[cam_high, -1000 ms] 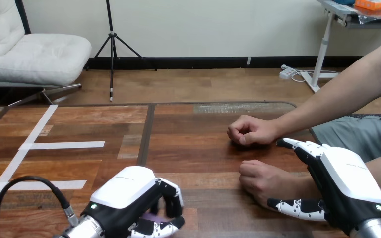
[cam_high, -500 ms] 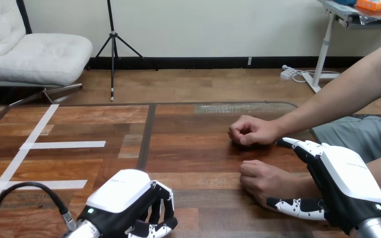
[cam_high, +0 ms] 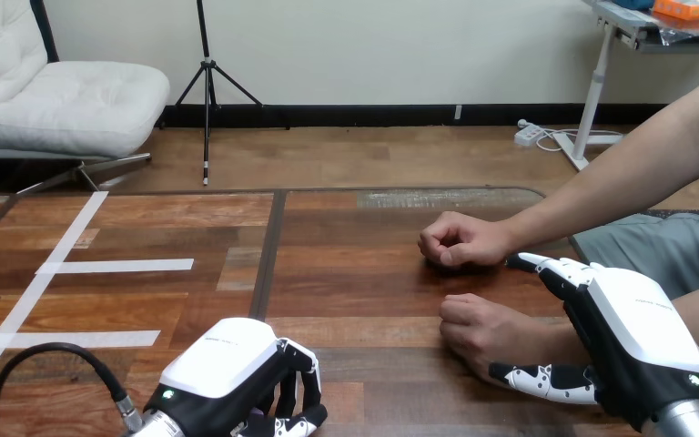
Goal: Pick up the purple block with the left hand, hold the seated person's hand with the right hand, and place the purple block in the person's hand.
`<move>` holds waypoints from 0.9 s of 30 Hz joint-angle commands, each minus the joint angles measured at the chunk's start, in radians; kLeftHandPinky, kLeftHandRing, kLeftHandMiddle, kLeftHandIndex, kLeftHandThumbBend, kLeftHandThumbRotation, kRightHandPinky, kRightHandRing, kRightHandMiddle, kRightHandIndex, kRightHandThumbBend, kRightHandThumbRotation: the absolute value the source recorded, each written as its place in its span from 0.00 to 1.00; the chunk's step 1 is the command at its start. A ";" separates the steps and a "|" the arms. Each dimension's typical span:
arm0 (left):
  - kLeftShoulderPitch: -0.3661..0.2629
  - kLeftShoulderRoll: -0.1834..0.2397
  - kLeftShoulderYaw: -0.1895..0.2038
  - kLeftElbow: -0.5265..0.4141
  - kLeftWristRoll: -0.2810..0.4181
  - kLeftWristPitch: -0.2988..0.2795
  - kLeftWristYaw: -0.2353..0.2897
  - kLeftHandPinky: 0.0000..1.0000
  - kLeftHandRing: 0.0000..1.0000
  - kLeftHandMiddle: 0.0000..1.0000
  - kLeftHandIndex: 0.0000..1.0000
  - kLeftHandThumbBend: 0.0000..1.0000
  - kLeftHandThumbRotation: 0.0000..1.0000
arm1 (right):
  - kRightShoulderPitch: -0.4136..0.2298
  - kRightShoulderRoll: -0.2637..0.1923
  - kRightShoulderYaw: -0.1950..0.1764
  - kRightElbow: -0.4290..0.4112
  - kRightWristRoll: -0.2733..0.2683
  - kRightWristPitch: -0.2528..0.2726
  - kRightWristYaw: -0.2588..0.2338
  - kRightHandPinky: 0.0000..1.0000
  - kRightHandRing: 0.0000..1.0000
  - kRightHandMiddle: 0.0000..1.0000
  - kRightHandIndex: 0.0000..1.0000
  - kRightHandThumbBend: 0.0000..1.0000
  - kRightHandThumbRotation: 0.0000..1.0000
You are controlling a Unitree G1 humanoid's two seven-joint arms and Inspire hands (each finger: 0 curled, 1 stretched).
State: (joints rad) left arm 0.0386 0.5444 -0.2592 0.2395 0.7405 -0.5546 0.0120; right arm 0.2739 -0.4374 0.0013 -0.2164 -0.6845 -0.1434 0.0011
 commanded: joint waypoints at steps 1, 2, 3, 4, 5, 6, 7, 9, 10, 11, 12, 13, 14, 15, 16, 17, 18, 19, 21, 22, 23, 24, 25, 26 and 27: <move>-0.068 0.003 -0.004 0.010 -0.002 -0.012 0.027 0.18 0.23 0.31 0.42 0.28 0.32 | -0.027 -0.013 -0.006 -0.051 0.006 -0.016 -0.006 0.93 0.88 0.85 0.84 0.70 0.24; -0.068 0.003 -0.004 0.011 -0.003 -0.013 0.027 0.18 0.23 0.32 0.42 0.28 0.32 | -0.027 -0.012 -0.006 -0.051 0.006 -0.017 -0.007 0.93 0.88 0.85 0.84 0.70 0.24; -0.068 0.003 -0.004 0.011 -0.004 -0.014 0.027 0.18 0.23 0.32 0.42 0.28 0.32 | -0.027 -0.012 -0.006 -0.050 0.006 -0.017 -0.008 0.93 0.88 0.84 0.84 0.71 0.25; -0.068 0.003 -0.004 0.012 -0.004 -0.016 0.028 0.18 0.23 0.32 0.42 0.28 0.33 | -0.027 -0.012 -0.006 -0.050 0.006 -0.018 -0.008 0.93 0.88 0.84 0.84 0.71 0.25; -0.068 0.003 -0.004 0.013 -0.005 -0.016 0.028 0.18 0.23 0.32 0.42 0.28 0.33 | -0.027 -0.012 -0.006 -0.050 0.006 -0.017 -0.008 0.93 0.88 0.84 0.84 0.71 0.25; -0.068 0.002 -0.003 0.013 -0.005 -0.017 0.028 0.18 0.24 0.32 0.42 0.28 0.33 | -0.027 -0.012 -0.005 -0.050 0.006 -0.017 -0.008 0.93 0.88 0.84 0.84 0.71 0.24; -0.068 0.002 -0.003 0.015 -0.007 -0.019 0.029 0.18 0.24 0.32 0.42 0.28 0.33 | -0.028 -0.012 -0.005 -0.050 0.006 -0.017 -0.007 0.93 0.88 0.84 0.84 0.71 0.24; -0.068 0.001 -0.003 0.017 -0.008 -0.020 0.030 0.19 0.24 0.33 0.42 0.28 0.33 | -0.028 -0.013 -0.005 -0.050 0.006 -0.017 -0.006 0.93 0.88 0.84 0.84 0.71 0.24; -0.069 0.000 -0.003 0.018 -0.008 -0.022 0.033 0.19 0.25 0.33 0.42 0.28 0.33 | -0.028 -0.013 -0.005 -0.050 0.006 -0.017 -0.005 0.93 0.89 0.84 0.84 0.71 0.24; -0.069 0.000 -0.003 0.020 -0.007 -0.023 0.035 0.19 0.25 0.33 0.42 0.28 0.33 | -0.028 -0.013 -0.005 -0.050 0.006 -0.017 -0.005 0.93 0.89 0.84 0.84 0.71 0.24; -0.070 0.000 -0.004 0.020 -0.006 -0.024 0.036 0.19 0.25 0.33 0.42 0.28 0.33 | -0.028 -0.014 -0.005 -0.050 0.006 -0.017 -0.005 0.93 0.89 0.84 0.84 0.71 0.24; -0.071 0.001 -0.004 0.024 -0.005 -0.029 0.042 0.19 0.25 0.33 0.42 0.28 0.33 | -0.028 -0.014 -0.004 -0.051 0.006 -0.017 -0.004 0.93 0.89 0.84 0.84 0.71 0.24; -0.071 0.001 -0.004 0.026 -0.004 -0.033 0.046 0.20 0.25 0.33 0.42 0.28 0.33 | -0.028 -0.014 -0.004 -0.051 0.005 -0.016 -0.004 0.93 0.89 0.85 0.84 0.71 0.24; -0.072 0.001 -0.004 0.028 -0.004 -0.035 0.049 0.20 0.25 0.33 0.42 0.28 0.33 | -0.028 -0.014 -0.004 -0.051 0.005 -0.016 -0.003 0.93 0.89 0.85 0.84 0.71 0.24; -0.072 0.000 -0.004 0.030 -0.004 -0.038 0.051 0.20 0.26 0.33 0.42 0.28 0.33 | -0.028 -0.014 -0.004 -0.051 0.004 -0.017 -0.004 0.93 0.89 0.85 0.84 0.71 0.24; -0.072 0.000 -0.004 0.031 -0.005 -0.039 0.052 0.20 0.26 0.34 0.42 0.29 0.33 | -0.028 -0.014 -0.004 -0.051 0.003 -0.017 -0.005 0.93 0.88 0.84 0.84 0.71 0.24; -0.073 0.000 -0.004 0.032 -0.005 -0.040 0.053 0.20 0.26 0.34 0.43 0.29 0.33 | -0.028 -0.015 -0.004 -0.051 0.002 -0.018 -0.005 0.93 0.88 0.84 0.84 0.71 0.25; -0.073 0.000 -0.004 0.034 -0.003 -0.042 0.058 0.20 0.26 0.34 0.43 0.29 0.33 | -0.028 -0.016 -0.003 -0.051 0.001 -0.019 -0.006 0.93 0.88 0.84 0.84 0.71 0.25; -0.075 0.000 -0.005 0.037 0.001 -0.044 0.064 0.21 0.26 0.34 0.43 0.29 0.34 | -0.028 -0.017 -0.003 -0.050 -0.001 -0.020 -0.007 0.93 0.88 0.84 0.84 0.70 0.25; -0.075 0.000 -0.005 0.038 0.003 -0.045 0.067 0.21 0.26 0.34 0.43 0.29 0.34 | -0.028 -0.017 -0.003 -0.050 0.000 -0.020 -0.006 0.93 0.88 0.84 0.84 0.70 0.25; -0.076 0.000 -0.005 0.039 0.004 -0.045 0.069 0.21 0.26 0.34 0.43 0.29 0.34 | -0.027 -0.016 -0.003 -0.050 0.001 -0.019 -0.005 0.93 0.88 0.84 0.84 0.70 0.25; -0.076 0.000 -0.005 0.040 0.005 -0.045 0.070 0.21 0.27 0.34 0.43 0.29 0.34 | -0.027 -0.016 -0.004 -0.050 0.001 -0.019 -0.005 0.93 0.88 0.84 0.84 0.70 0.25; -0.076 -0.001 -0.005 0.040 0.006 -0.045 0.071 0.21 0.27 0.34 0.43 0.29 0.34 | -0.027 -0.016 -0.004 -0.051 0.002 -0.019 -0.004 0.93 0.88 0.84 0.84 0.70 0.25; -0.076 -0.001 -0.005 0.040 0.006 -0.045 0.072 0.21 0.26 0.34 0.43 0.29 0.34 | -0.027 -0.016 -0.004 -0.051 0.002 -0.019 -0.004 0.93 0.88 0.84 0.84 0.70 0.25; -0.076 -0.001 -0.005 0.040 0.006 -0.045 0.073 0.21 0.26 0.34 0.43 0.29 0.34 | -0.027 -0.016 -0.004 -0.051 0.002 -0.019 -0.004 0.93 0.88 0.84 0.84 0.70 0.25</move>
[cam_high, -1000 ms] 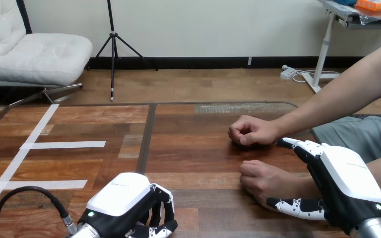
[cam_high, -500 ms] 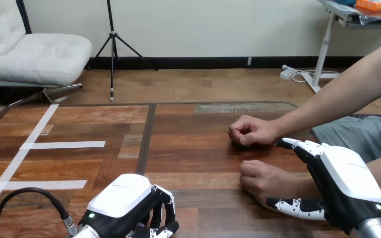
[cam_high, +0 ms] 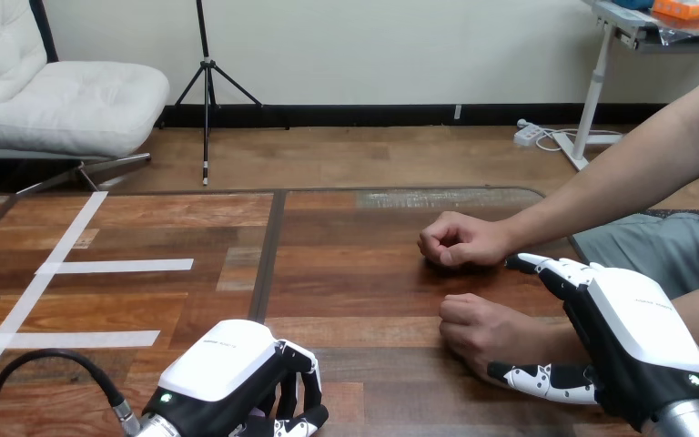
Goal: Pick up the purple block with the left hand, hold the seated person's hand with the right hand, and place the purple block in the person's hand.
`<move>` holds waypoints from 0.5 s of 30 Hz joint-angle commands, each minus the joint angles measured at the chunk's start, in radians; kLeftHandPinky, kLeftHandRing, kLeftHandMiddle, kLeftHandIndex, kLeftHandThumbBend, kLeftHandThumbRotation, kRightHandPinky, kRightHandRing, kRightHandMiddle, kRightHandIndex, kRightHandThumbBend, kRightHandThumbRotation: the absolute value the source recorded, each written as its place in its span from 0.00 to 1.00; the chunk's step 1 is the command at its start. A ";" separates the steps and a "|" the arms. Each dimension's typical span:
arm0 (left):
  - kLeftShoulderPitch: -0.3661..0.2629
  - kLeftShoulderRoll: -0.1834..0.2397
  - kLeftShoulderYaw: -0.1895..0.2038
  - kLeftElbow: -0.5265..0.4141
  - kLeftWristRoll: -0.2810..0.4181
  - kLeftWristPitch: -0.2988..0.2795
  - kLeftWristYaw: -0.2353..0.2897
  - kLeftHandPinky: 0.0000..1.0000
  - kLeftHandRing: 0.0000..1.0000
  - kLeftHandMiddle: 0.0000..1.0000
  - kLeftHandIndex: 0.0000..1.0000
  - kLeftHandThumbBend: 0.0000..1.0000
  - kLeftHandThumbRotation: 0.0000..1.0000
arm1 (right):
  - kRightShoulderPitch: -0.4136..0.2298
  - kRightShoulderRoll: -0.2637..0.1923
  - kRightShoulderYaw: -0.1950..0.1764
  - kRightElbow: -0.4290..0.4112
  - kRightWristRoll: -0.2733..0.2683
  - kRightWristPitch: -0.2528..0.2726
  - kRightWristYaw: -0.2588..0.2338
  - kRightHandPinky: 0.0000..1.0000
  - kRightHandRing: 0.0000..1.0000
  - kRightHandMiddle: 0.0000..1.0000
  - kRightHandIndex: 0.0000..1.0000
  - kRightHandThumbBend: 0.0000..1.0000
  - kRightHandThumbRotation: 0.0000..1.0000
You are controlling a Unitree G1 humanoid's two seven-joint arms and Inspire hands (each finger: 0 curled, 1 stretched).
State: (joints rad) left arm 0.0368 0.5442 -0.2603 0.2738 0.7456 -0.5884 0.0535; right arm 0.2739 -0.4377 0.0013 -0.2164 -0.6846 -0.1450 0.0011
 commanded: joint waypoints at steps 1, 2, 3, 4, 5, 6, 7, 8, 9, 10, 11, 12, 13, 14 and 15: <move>-0.074 -0.001 -0.004 0.006 0.002 -0.011 0.034 0.20 0.26 0.34 0.43 0.29 0.35 | -0.027 -0.015 -0.004 -0.051 0.003 -0.017 -0.004 0.93 0.88 0.84 0.84 0.70 0.25; -0.074 -0.001 -0.004 0.005 0.003 -0.011 0.036 0.20 0.26 0.34 0.44 0.29 0.35 | -0.027 -0.015 -0.004 -0.052 0.003 -0.016 -0.003 0.93 0.88 0.85 0.84 0.70 0.25; -0.074 -0.001 -0.004 0.005 0.004 -0.011 0.037 0.20 0.26 0.34 0.44 0.30 0.35 | -0.026 -0.015 -0.004 -0.052 0.003 -0.016 -0.003 0.93 0.89 0.85 0.84 0.70 0.25; -0.075 -0.001 -0.004 0.007 0.008 -0.014 0.045 0.20 0.26 0.34 0.44 0.30 0.35 | -0.026 -0.014 -0.004 -0.053 0.003 -0.013 0.000 0.93 0.89 0.85 0.84 0.70 0.25; -0.075 -0.001 -0.004 0.009 0.010 -0.016 0.051 0.20 0.26 0.34 0.44 0.30 0.35 | -0.026 -0.014 -0.004 -0.054 0.003 -0.011 0.001 0.93 0.89 0.85 0.84 0.70 0.25; -0.076 -0.001 -0.004 0.010 0.012 -0.017 0.055 0.20 0.26 0.34 0.44 0.30 0.35 | -0.026 -0.014 -0.004 -0.055 0.003 -0.010 0.002 0.93 0.89 0.85 0.84 0.70 0.25; -0.076 -0.002 -0.004 0.012 0.018 -0.019 0.065 0.20 0.26 0.34 0.44 0.30 0.35 | -0.026 -0.014 -0.004 -0.055 0.002 -0.009 0.003 0.93 0.89 0.85 0.84 0.70 0.25; -0.077 -0.002 -0.004 0.013 0.021 -0.019 0.070 0.20 0.26 0.34 0.44 0.30 0.35 | -0.026 -0.014 -0.004 -0.055 0.002 -0.008 0.003 0.93 0.89 0.85 0.84 0.70 0.26; -0.077 -0.002 -0.004 0.014 0.023 -0.020 0.075 0.20 0.26 0.34 0.44 0.30 0.35 | -0.026 -0.014 -0.004 -0.055 0.001 -0.008 0.004 0.93 0.89 0.85 0.84 0.70 0.26; -0.078 -0.003 -0.005 0.016 0.026 -0.024 0.085 0.20 0.26 0.34 0.44 0.30 0.35 | -0.026 -0.015 -0.004 -0.055 0.001 -0.009 0.004 0.93 0.89 0.85 0.84 0.69 0.26; -0.079 -0.003 -0.005 0.019 0.028 -0.026 0.092 0.20 0.27 0.35 0.44 0.30 0.35 | -0.027 -0.015 -0.004 -0.055 0.001 -0.010 0.004 0.93 0.89 0.85 0.84 0.69 0.26; -0.079 -0.003 -0.005 0.020 0.029 -0.028 0.097 0.20 0.27 0.35 0.44 0.30 0.35 | -0.027 -0.015 -0.004 -0.055 0.001 -0.010 0.004 0.93 0.89 0.85 0.84 0.69 0.26; -0.081 -0.004 -0.006 0.025 0.035 -0.034 0.113 0.21 0.27 0.35 0.45 0.30 0.35 | -0.027 -0.015 -0.004 -0.056 0.001 -0.009 0.005 0.93 0.89 0.85 0.84 0.69 0.26; -0.082 -0.005 -0.006 0.028 0.039 -0.037 0.124 0.21 0.27 0.35 0.45 0.30 0.36 | -0.026 -0.015 -0.004 -0.057 0.001 -0.008 0.005 0.93 0.89 0.85 0.84 0.69 0.26; -0.083 -0.005 -0.007 0.030 0.042 -0.040 0.132 0.21 0.27 0.36 0.45 0.30 0.36 | -0.026 -0.014 -0.004 -0.057 0.001 -0.007 0.006 0.93 0.89 0.85 0.84 0.69 0.26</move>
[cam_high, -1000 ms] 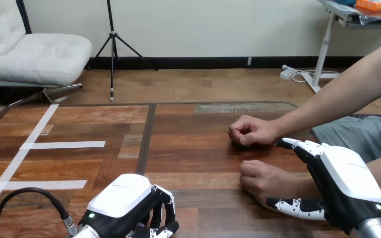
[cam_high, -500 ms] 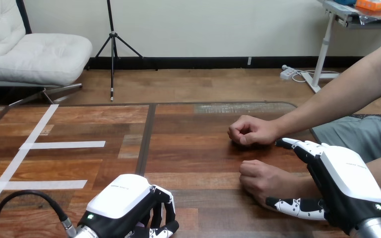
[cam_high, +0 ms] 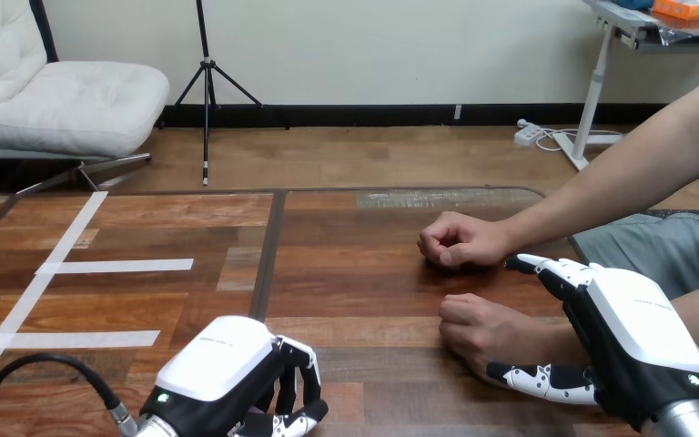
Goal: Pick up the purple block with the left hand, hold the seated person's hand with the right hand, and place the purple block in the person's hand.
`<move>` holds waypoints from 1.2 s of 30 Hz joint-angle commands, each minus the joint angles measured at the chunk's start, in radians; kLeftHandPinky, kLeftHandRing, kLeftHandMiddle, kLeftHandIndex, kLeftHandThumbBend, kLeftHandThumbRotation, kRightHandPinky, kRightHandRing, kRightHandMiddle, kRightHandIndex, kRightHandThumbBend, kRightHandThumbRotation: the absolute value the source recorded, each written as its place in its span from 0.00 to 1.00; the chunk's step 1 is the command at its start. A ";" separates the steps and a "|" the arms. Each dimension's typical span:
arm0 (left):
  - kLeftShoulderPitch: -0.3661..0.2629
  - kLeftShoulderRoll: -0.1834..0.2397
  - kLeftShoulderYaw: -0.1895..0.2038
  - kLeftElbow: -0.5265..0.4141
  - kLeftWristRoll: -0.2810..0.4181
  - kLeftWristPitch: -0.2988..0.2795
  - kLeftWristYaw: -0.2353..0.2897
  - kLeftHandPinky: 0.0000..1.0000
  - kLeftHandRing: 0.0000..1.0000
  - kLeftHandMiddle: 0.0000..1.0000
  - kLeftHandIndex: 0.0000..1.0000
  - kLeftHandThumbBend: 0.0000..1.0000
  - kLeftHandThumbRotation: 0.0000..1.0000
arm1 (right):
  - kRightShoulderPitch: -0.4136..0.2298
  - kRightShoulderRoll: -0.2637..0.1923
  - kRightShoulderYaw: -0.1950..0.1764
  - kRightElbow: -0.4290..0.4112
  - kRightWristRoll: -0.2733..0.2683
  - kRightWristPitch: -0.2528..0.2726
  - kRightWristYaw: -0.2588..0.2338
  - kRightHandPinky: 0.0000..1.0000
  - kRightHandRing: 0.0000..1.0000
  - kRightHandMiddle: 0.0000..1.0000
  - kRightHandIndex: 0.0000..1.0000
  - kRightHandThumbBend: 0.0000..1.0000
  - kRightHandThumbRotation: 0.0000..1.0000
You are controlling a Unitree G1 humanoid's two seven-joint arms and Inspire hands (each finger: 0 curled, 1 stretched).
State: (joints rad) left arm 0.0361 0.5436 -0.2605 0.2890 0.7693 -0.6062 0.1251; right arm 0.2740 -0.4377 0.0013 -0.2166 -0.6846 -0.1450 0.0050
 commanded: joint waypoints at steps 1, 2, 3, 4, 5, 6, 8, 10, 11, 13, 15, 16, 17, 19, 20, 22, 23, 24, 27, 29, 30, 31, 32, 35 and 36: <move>-0.085 -0.006 -0.008 0.024 0.029 -0.031 0.088 0.21 0.27 0.36 0.45 0.31 0.36 | -0.026 -0.014 -0.004 -0.057 0.000 -0.007 0.002 0.93 0.89 0.85 0.84 0.69 0.26; -0.087 -0.008 -0.009 0.030 0.036 -0.036 0.106 0.21 0.28 0.36 0.45 0.31 0.35 | -0.027 -0.015 -0.005 -0.056 0.000 -0.008 0.001 0.93 0.89 0.85 0.84 0.69 0.26; -0.089 -0.009 -0.011 0.034 0.042 -0.040 0.120 0.21 0.28 0.36 0.46 0.32 0.35 | -0.027 -0.015 -0.005 -0.056 0.001 -0.008 0.001 0.93 0.89 0.85 0.84 0.69 0.26; -0.092 -0.012 -0.012 0.045 0.056 -0.048 0.155 0.20 0.27 0.36 0.46 0.32 0.35 | -0.027 -0.016 -0.006 -0.054 0.001 -0.010 0.000 0.93 0.89 0.85 0.84 0.69 0.26; -0.095 -0.014 -0.014 0.053 0.066 -0.054 0.179 0.20 0.27 0.36 0.47 0.33 0.35 | -0.027 -0.016 -0.006 -0.053 0.001 -0.011 0.000 0.93 0.89 0.85 0.84 0.69 0.26; -0.097 -0.015 -0.016 0.059 0.073 -0.058 0.197 0.20 0.27 0.36 0.47 0.33 0.35 | -0.027 -0.016 -0.006 -0.052 0.001 -0.011 -0.001 0.93 0.89 0.85 0.84 0.69 0.26; -0.106 -0.019 -0.022 0.079 0.099 -0.070 0.261 0.20 0.27 0.36 0.48 0.34 0.35 | -0.028 -0.018 -0.006 -0.051 0.002 -0.013 -0.001 0.93 0.89 0.85 0.84 0.69 0.26; -0.114 -0.025 -0.028 0.100 0.126 -0.077 0.328 0.19 0.26 0.36 0.48 0.34 0.34 | -0.028 -0.018 -0.006 -0.050 0.002 -0.015 -0.001 0.93 0.89 0.85 0.84 0.69 0.26; -0.118 -0.028 -0.031 0.110 0.139 -0.079 0.361 0.19 0.26 0.36 0.49 0.35 0.32 | -0.029 -0.019 -0.006 -0.049 0.003 -0.015 -0.001 0.93 0.89 0.85 0.84 0.69 0.25; -0.128 -0.036 -0.038 0.135 0.164 -0.084 0.431 0.19 0.26 0.36 0.49 0.36 0.31 | -0.029 -0.019 -0.007 -0.048 0.002 -0.017 -0.002 0.93 0.89 0.85 0.84 0.69 0.25; -0.135 -0.042 -0.044 0.155 0.179 -0.087 0.482 0.20 0.27 0.38 0.50 0.38 0.27 | -0.029 -0.020 -0.006 -0.048 0.002 -0.018 -0.004 0.93 0.89 0.84 0.84 0.69 0.25; -0.142 -0.047 -0.049 0.169 0.195 -0.084 0.525 0.20 0.27 0.38 0.50 0.39 0.26 | -0.029 -0.020 -0.007 -0.047 0.002 -0.019 -0.004 0.93 0.88 0.84 0.84 0.69 0.25; -0.146 -0.050 -0.053 0.179 0.206 -0.082 0.554 0.20 0.28 0.39 0.51 0.39 0.26 | -0.029 -0.020 -0.007 -0.047 0.002 -0.019 -0.004 0.93 0.88 0.84 0.84 0.69 0.25; -0.157 -0.058 -0.062 0.202 0.226 -0.076 0.619 0.21 0.29 0.40 0.52 0.40 0.24 | -0.029 -0.020 -0.007 -0.048 0.002 -0.019 -0.004 0.93 0.88 0.84 0.84 0.69 0.26; -0.162 -0.062 -0.066 0.213 0.234 -0.074 0.648 0.22 0.30 0.41 0.52 0.40 0.24 | -0.028 -0.020 -0.007 -0.048 0.002 -0.019 -0.004 0.93 0.88 0.84 0.84 0.69 0.26; -0.172 -0.071 -0.075 0.234 0.254 -0.063 0.706 0.24 0.33 0.44 0.53 0.41 0.22 | -0.028 -0.020 -0.008 -0.049 0.002 -0.018 -0.004 0.92 0.88 0.84 0.84 0.69 0.26; -0.177 -0.074 -0.079 0.243 0.263 -0.056 0.730 0.25 0.35 0.45 0.54 0.41 0.22 | -0.027 -0.020 -0.008 -0.050 0.003 -0.017 -0.003 0.92 0.88 0.84 0.84 0.69 0.26; -0.181 -0.076 -0.083 0.250 0.270 -0.051 0.748 0.25 0.35 0.46 0.54 0.41 0.22 | -0.027 -0.020 -0.008 -0.050 0.003 -0.017 -0.003 0.93 0.88 0.84 0.84 0.69 0.26; -0.198 -0.087 -0.096 0.280 0.291 -0.034 0.811 0.27 0.38 0.48 0.55 0.41 0.21 | -0.027 -0.020 -0.009 -0.049 0.004 -0.015 -0.001 0.93 0.88 0.84 0.84 0.69 0.25; -0.209 -0.095 -0.102 0.302 0.295 -0.026 0.839 0.28 0.40 0.50 0.56 0.41 0.21 | -0.027 -0.020 -0.009 -0.049 0.002 -0.015 -0.003 0.93 0.88 0.85 0.84 0.69 0.25; -0.214 -0.096 -0.106 0.310 0.297 -0.023 0.850 0.28 0.40 0.50 0.57 0.40 0.21 | -0.026 -0.020 -0.009 -0.048 0.002 -0.015 -0.003 0.93 0.88 0.85 0.84 0.69 0.25; -0.219 -0.101 -0.109 0.321 0.299 -0.014 0.861 0.29 0.42 0.52 0.58 0.39 0.20 | -0.026 -0.021 -0.009 -0.048 0.002 -0.015 -0.003 0.93 0.88 0.85 0.84 0.69 0.25; -0.224 -0.103 -0.112 0.329 0.301 -0.007 0.870 0.29 0.42 0.52 0.58 0.39 0.20 | -0.026 -0.021 -0.009 -0.048 0.002 -0.015 -0.003 0.93 0.88 0.85 0.84 0.69 0.25; -0.241 -0.112 -0.124 0.362 0.307 0.008 0.906 0.31 0.44 0.53 0.59 0.38 0.20 | -0.025 -0.021 -0.010 -0.048 0.004 -0.015 -0.001 0.93 0.89 0.85 0.84 0.69 0.25; -0.246 -0.114 -0.129 0.372 0.308 0.011 0.918 0.31 0.44 0.53 0.59 0.38 0.20 | -0.025 -0.021 -0.010 -0.048 0.004 -0.015 -0.001 0.93 0.89 0.85 0.84 0.69 0.25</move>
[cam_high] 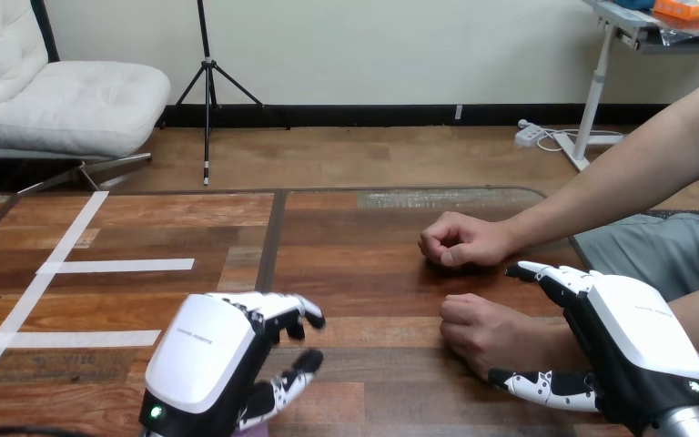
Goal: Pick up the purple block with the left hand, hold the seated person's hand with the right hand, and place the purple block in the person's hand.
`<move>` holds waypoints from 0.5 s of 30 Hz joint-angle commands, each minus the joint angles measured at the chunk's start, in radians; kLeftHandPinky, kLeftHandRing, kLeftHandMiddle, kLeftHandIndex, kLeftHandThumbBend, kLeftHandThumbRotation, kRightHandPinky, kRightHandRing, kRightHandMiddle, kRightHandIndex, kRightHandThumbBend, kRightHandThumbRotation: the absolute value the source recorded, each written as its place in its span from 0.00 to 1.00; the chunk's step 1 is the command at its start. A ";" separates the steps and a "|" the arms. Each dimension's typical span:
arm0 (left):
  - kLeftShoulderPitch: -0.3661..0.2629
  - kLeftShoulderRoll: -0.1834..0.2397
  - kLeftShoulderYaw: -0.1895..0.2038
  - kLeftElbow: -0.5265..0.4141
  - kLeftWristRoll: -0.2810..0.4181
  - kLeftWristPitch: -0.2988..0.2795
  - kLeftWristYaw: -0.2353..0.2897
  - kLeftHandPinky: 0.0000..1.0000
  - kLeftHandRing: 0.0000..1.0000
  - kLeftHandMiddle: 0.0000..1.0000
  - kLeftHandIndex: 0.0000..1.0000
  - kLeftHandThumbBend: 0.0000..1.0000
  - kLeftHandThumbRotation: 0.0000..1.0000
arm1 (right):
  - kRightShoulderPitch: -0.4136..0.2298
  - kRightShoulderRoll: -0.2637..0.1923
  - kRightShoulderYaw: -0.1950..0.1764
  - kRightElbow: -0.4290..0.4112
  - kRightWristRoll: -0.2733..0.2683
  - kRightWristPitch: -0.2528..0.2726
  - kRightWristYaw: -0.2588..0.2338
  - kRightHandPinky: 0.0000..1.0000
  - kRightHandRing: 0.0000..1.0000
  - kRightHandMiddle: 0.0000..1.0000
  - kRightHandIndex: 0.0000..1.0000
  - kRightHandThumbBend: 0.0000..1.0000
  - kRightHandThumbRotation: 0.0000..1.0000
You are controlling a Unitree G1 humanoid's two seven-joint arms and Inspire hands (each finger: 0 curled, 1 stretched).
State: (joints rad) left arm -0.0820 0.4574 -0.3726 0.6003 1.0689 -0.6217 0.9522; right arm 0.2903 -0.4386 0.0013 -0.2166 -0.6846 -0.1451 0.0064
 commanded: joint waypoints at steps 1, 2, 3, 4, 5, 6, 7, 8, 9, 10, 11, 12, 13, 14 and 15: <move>-0.135 -0.032 -0.021 0.073 0.008 0.033 0.101 0.31 0.44 0.53 0.59 0.38 0.20 | -0.042 -0.021 -0.010 -0.046 0.005 -0.017 -0.004 0.93 0.89 0.85 0.84 0.69 0.25; -0.141 -0.035 -0.025 0.082 0.007 0.037 0.108 0.32 0.45 0.53 0.60 0.38 0.19 | -0.042 -0.022 -0.010 -0.045 0.007 -0.019 -0.004 0.93 0.89 0.85 0.84 0.69 0.25; -0.145 -0.036 -0.030 0.090 0.005 0.040 0.115 0.32 0.45 0.53 0.60 0.38 0.19 | -0.042 -0.022 -0.011 -0.044 0.008 -0.021 -0.005 0.93 0.89 0.85 0.84 0.69 0.25; -0.152 -0.040 -0.034 0.101 0.003 0.043 0.121 0.32 0.45 0.53 0.60 0.38 0.19 | -0.042 -0.022 -0.011 -0.043 0.009 -0.021 -0.005 0.93 0.89 0.85 0.84 0.69 0.25; -0.158 -0.043 -0.038 0.110 0.000 0.045 0.127 0.32 0.45 0.53 0.60 0.38 0.19 | -0.042 -0.022 -0.011 -0.043 0.010 -0.022 -0.005 0.93 0.89 0.85 0.84 0.69 0.26; -0.162 -0.044 -0.042 0.117 -0.001 0.046 0.132 0.33 0.45 0.53 0.60 0.39 0.18 | -0.042 -0.022 -0.011 -0.043 0.010 -0.022 -0.005 0.93 0.89 0.85 0.84 0.69 0.26; -0.169 -0.048 -0.046 0.129 -0.005 0.047 0.136 0.33 0.45 0.53 0.60 0.39 0.18 | -0.042 -0.022 -0.011 -0.044 0.010 -0.022 -0.005 0.93 0.89 0.85 0.84 0.69 0.26; -0.174 -0.051 -0.049 0.138 -0.008 0.047 0.139 0.33 0.45 0.53 0.60 0.39 0.18 | -0.041 -0.022 -0.011 -0.044 0.009 -0.022 -0.005 0.93 0.89 0.85 0.84 0.69 0.26; -0.179 -0.052 -0.053 0.146 -0.010 0.047 0.143 0.33 0.45 0.53 0.60 0.39 0.17 | -0.041 -0.022 -0.012 -0.045 0.009 -0.022 -0.005 0.93 0.89 0.85 0.84 0.69 0.26; -0.186 -0.056 -0.057 0.158 -0.013 0.048 0.143 0.33 0.45 0.53 0.60 0.40 0.16 | -0.041 -0.022 -0.012 -0.046 0.009 -0.020 -0.004 0.93 0.89 0.85 0.84 0.70 0.26; -0.192 -0.058 -0.060 0.167 -0.015 0.049 0.145 0.34 0.45 0.53 0.60 0.40 0.16 | -0.041 -0.022 -0.012 -0.046 0.009 -0.019 -0.003 0.93 0.89 0.85 0.84 0.70 0.26; -0.196 -0.059 -0.064 0.174 -0.016 0.049 0.147 0.34 0.45 0.53 0.60 0.40 0.15 | -0.040 -0.022 -0.012 -0.047 0.009 -0.018 -0.002 0.93 0.89 0.85 0.84 0.70 0.26; -0.202 -0.062 -0.067 0.185 -0.020 0.051 0.141 0.34 0.45 0.53 0.60 0.41 0.15 | -0.040 -0.022 -0.012 -0.047 0.009 -0.018 -0.001 0.93 0.89 0.85 0.84 0.70 0.26; -0.207 -0.064 -0.069 0.193 -0.023 0.052 0.138 0.34 0.45 0.53 0.60 0.41 0.14 | -0.040 -0.022 -0.012 -0.047 0.009 -0.018 -0.001 0.93 0.89 0.85 0.84 0.70 0.27; -0.210 -0.066 -0.071 0.199 -0.025 0.052 0.136 0.34 0.45 0.53 0.60 0.41 0.14 | -0.040 -0.023 -0.012 -0.046 0.009 -0.018 -0.001 0.93 0.89 0.85 0.84 0.70 0.27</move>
State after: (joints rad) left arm -0.2031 0.4074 -0.4253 0.7562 1.0666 -0.5763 1.0714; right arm 0.2902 -0.4397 0.0012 -0.2166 -0.6834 -0.1489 0.0065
